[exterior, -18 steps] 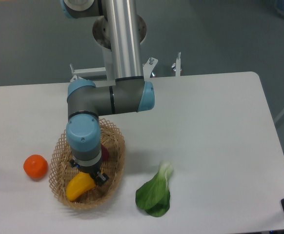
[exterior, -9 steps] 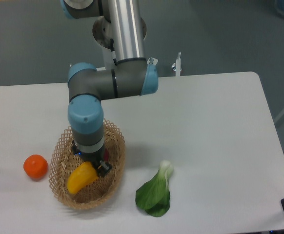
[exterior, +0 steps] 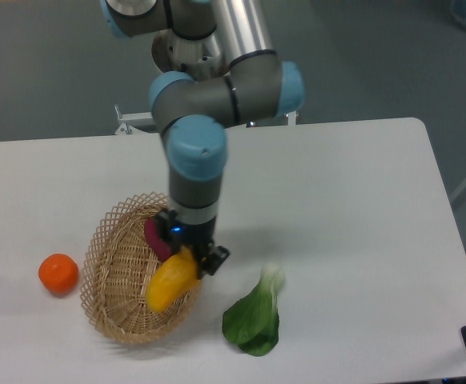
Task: Pick up the mango from the basket
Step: 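Lift the held mango out of the basket and carry it away, then hold the mango raised above the table beside the bok choy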
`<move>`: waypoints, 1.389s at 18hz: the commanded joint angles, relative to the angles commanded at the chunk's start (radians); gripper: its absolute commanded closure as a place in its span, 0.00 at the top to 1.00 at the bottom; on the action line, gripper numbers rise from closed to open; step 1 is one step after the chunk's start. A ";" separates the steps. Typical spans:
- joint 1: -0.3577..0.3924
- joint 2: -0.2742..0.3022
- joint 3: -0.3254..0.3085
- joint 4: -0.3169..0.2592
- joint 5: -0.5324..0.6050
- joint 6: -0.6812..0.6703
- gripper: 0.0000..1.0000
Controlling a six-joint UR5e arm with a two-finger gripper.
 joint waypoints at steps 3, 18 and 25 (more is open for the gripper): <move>0.057 -0.001 0.052 -0.043 0.005 0.014 0.40; 0.227 -0.146 0.275 -0.204 0.113 0.158 0.36; 0.267 -0.158 0.267 -0.206 0.147 0.278 0.37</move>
